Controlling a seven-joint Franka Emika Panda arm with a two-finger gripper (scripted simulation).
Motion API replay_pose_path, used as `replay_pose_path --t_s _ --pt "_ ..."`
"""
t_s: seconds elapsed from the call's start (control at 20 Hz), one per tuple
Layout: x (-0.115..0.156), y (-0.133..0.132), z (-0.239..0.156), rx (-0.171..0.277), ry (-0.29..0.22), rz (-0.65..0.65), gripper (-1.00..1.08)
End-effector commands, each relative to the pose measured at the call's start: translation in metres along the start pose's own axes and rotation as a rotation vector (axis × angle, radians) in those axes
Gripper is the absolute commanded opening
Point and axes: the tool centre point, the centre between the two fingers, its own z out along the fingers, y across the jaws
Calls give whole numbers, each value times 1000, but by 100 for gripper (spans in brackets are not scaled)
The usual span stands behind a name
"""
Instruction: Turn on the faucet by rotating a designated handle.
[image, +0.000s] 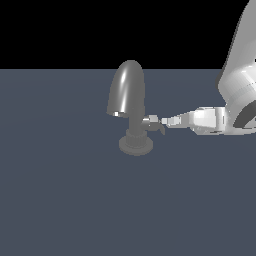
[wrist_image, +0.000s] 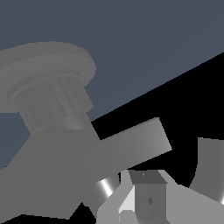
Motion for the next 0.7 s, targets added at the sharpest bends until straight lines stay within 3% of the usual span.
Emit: replay_pose_path --t_s 0.0,0.15,0.2,0.65 --pt "48 -9 1 12 -6 61 -100" --pt "60 -12 1 11 -6 67 -100" --pt "12 -9 0 1 0 -9 -100" --pt "39 -34 0 5 -3 22 -100"
